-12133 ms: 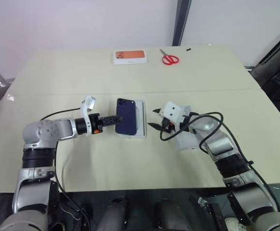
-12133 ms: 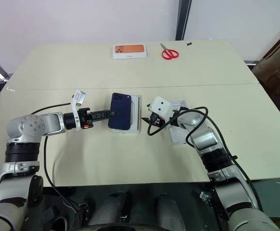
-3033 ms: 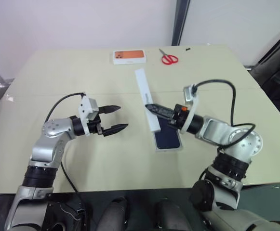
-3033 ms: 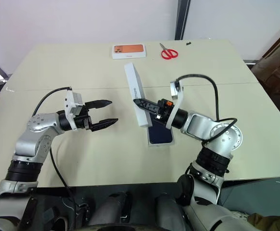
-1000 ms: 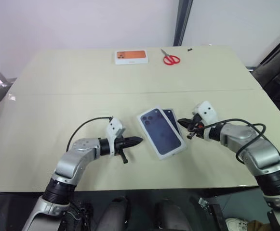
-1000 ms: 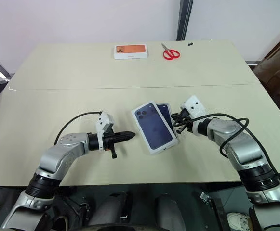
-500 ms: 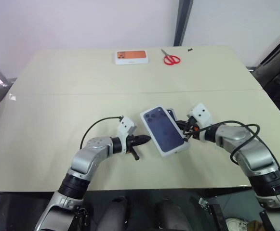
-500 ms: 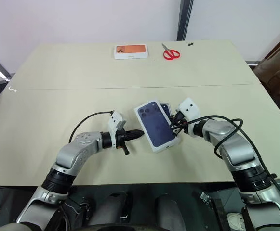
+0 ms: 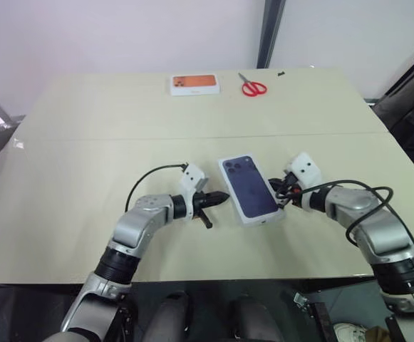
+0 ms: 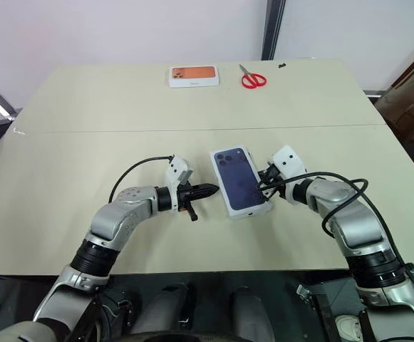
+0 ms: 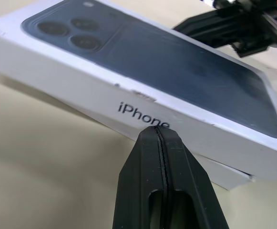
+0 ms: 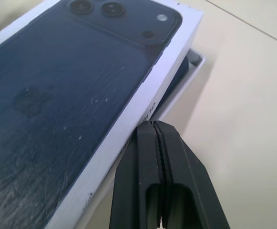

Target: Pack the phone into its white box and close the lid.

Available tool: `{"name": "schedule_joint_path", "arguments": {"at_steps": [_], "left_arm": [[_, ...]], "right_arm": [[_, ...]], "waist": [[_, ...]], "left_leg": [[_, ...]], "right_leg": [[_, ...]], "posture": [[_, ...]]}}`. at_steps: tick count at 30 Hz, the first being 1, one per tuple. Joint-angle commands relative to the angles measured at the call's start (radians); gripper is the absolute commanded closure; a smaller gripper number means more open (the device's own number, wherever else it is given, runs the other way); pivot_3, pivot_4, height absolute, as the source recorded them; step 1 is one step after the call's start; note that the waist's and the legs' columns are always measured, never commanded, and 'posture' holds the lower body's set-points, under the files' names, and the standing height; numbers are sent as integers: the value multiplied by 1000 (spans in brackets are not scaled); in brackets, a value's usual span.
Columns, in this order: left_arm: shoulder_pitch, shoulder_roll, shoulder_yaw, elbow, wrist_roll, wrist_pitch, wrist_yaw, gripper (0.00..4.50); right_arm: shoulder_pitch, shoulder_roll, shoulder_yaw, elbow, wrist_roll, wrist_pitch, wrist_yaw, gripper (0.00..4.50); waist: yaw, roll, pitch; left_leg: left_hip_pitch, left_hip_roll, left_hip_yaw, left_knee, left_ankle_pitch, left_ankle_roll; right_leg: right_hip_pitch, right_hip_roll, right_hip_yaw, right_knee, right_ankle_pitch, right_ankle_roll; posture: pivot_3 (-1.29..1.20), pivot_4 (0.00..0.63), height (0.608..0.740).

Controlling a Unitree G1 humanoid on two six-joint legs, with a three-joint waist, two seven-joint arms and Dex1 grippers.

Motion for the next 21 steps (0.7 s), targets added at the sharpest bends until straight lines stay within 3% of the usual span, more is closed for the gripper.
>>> {"name": "schedule_joint_path", "arguments": {"at_steps": [1,21], "left_arm": [[-30,-9,17,-1,-6,-7,7,4500],[-45,-16,13,20,13,-28,11,4500]], "right_arm": [[-3,17,-28,-53,2,9,-8,4458],[15,7,-24,-53,-59,-12,24,4458]], "waist": [[0,0,0],[0,0,0]], "left_leg": [[0,0,0,0,0,0],[0,0,0,0,0,0]], "right_leg": [[0,0,0,0,0,0],[0,0,0,0,0,0]], "posture": [[0,150,734],[0,150,734]]}}
